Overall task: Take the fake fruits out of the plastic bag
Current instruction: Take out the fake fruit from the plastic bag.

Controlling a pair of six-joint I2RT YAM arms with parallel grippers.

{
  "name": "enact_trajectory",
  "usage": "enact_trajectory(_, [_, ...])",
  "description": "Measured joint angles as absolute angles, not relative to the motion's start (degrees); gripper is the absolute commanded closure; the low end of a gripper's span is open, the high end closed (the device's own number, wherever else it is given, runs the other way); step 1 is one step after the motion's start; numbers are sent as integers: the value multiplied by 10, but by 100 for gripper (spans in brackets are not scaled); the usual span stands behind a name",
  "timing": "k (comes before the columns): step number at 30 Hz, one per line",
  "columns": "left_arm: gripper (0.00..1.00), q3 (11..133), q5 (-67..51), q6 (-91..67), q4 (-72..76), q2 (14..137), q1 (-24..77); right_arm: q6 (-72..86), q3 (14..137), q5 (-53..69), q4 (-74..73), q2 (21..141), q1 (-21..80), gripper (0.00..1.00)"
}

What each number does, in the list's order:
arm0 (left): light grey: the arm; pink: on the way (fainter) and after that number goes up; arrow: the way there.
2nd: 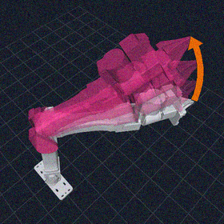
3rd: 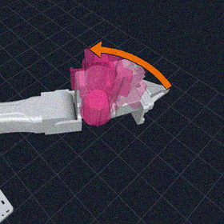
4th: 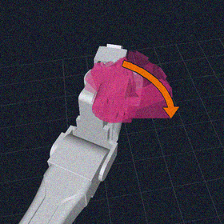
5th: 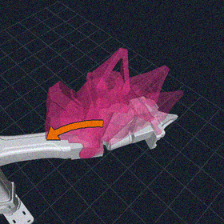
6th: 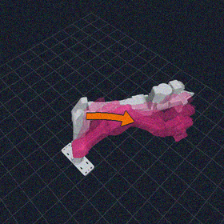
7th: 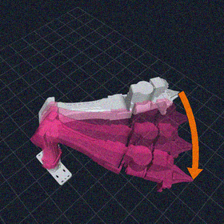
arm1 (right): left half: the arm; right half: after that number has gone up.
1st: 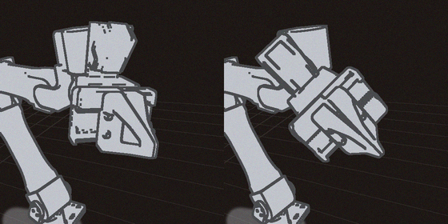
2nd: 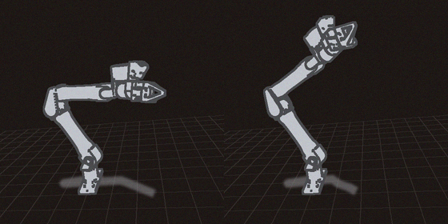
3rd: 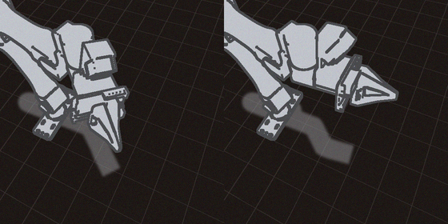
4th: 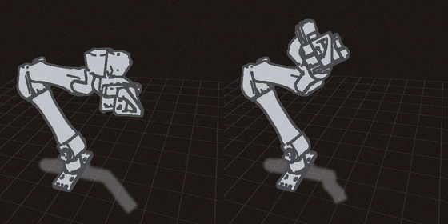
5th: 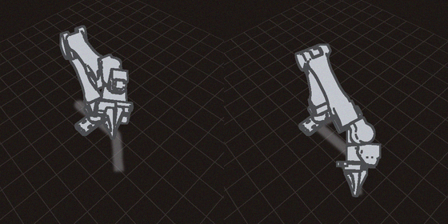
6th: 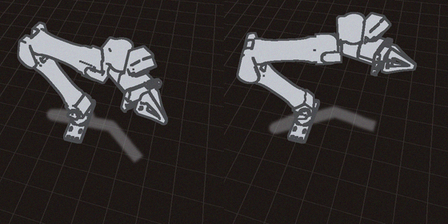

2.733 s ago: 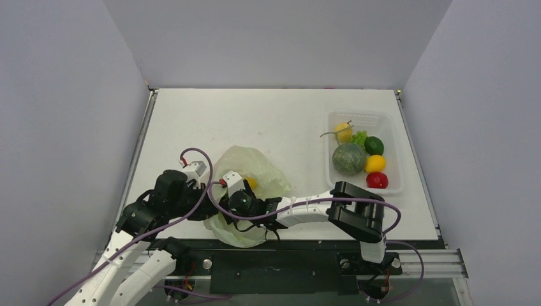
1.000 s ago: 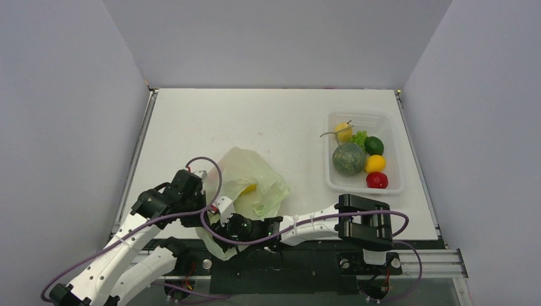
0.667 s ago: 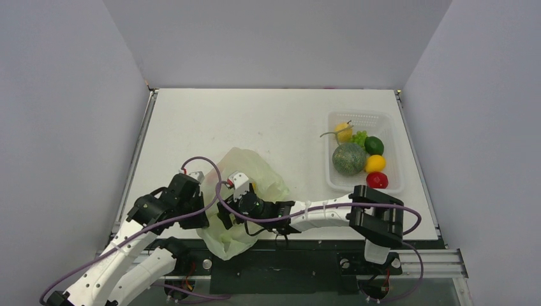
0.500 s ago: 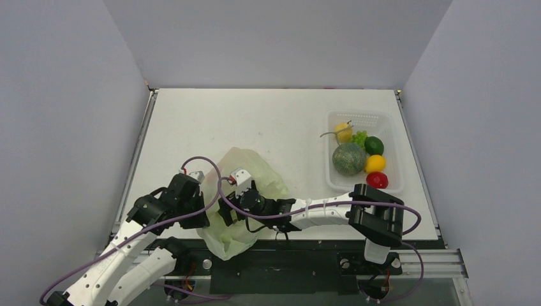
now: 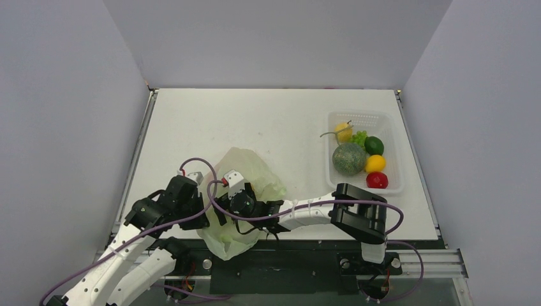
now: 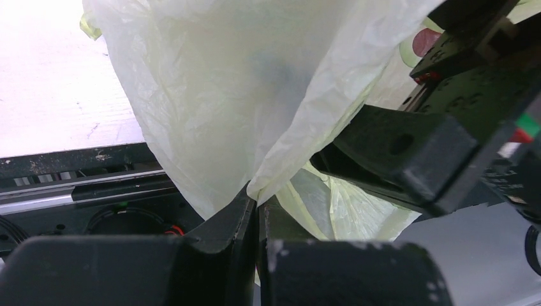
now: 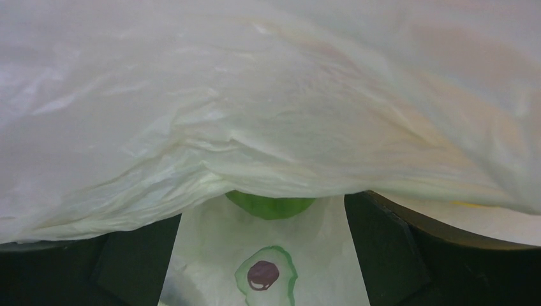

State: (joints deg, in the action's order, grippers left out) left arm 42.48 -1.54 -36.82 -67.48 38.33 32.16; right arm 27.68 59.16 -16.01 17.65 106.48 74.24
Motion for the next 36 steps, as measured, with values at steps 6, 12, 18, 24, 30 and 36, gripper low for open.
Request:
enact_trajectory(6, [100, 425, -15, -370, -674, 376, 321, 266, 621, -195, 179, 1096, 752, 8])
enact_trajectory(12, [100, 425, -15, -373, -674, 375, 321, 261, 645, -213, 180, 1117, 753, 10])
enact_trajectory(18, [100, 425, -14, -374, -673, 375, 320, 254, 670, -232, 179, 1144, 757, 16])
enact_trajectory(24, [100, 425, -13, -374, -673, 375, 318, 243, 689, -241, 173, 1168, 763, 28])
enact_trajectory(30, [100, 425, -13, -374, -672, 374, 318, 237, 691, -242, 175, 1172, 765, 50])
enact_trajectory(36, [100, 425, -13, -373, -672, 375, 318, 233, 683, -242, 175, 1166, 765, 70])
